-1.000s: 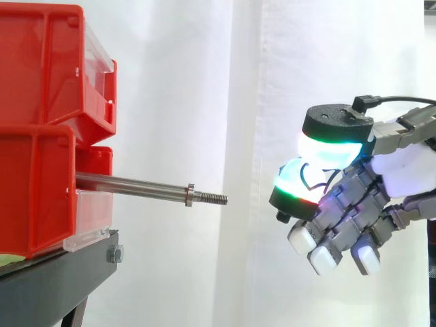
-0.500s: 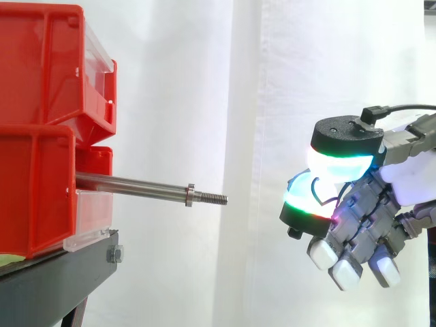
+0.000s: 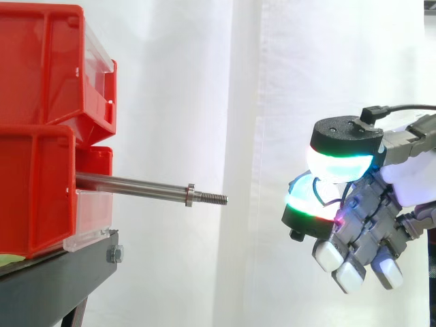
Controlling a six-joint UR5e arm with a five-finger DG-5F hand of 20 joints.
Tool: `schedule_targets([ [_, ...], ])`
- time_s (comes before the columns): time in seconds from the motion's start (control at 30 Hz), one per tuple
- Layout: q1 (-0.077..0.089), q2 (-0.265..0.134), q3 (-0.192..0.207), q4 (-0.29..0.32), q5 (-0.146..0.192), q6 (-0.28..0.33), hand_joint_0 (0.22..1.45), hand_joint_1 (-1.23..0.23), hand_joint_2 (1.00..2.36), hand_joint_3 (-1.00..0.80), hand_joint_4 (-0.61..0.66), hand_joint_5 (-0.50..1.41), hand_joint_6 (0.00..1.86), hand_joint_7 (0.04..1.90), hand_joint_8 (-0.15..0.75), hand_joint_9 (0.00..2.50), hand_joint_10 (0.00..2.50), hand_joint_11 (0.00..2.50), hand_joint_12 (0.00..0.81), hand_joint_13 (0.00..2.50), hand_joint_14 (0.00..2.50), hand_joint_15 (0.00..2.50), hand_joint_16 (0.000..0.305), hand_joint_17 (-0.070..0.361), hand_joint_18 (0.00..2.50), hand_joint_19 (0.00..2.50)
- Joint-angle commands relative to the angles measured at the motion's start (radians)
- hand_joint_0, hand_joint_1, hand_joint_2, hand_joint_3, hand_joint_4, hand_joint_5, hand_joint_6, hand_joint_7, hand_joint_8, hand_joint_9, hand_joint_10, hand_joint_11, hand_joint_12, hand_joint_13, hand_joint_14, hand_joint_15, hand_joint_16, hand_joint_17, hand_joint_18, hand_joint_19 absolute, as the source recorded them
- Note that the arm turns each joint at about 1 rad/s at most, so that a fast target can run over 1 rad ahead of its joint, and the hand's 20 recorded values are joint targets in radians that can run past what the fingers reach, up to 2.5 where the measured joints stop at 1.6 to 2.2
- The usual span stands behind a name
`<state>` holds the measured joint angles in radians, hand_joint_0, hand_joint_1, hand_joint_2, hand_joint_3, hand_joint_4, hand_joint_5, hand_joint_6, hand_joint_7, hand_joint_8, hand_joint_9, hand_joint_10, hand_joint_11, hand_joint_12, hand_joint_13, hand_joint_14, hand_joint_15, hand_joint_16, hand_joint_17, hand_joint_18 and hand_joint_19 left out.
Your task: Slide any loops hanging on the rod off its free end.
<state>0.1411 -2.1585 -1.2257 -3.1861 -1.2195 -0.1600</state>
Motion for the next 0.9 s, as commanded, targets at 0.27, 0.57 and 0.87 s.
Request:
schedule_targets([
  [0.27,0.003,0.0,0.0,0.0,0.0,0.0,0.58,-0.63,1.01,-0.17,0.11,-0.11,0.92,1.12,0.389,1.0,0.01,0.32,0.412,0.93,0.01,0.35,0.066,0.149,0.98,0.64],
  [0.57,0.003,0.0,0.0,0.009,-0.008,-0.004,0.58,-0.65,1.0,-0.14,0.1,-0.1,0.91,1.13,0.405,1.03,0.01,0.32,0.422,0.95,0.01,0.34,0.068,0.153,1.02,0.62],
  [0.87,0.003,0.0,0.0,0.063,-0.006,-0.007,0.58,-0.66,1.0,-0.14,0.1,-0.1,0.91,1.14,0.402,1.04,0.01,0.32,0.418,0.95,0.01,0.35,0.067,0.151,1.02,0.62],
])
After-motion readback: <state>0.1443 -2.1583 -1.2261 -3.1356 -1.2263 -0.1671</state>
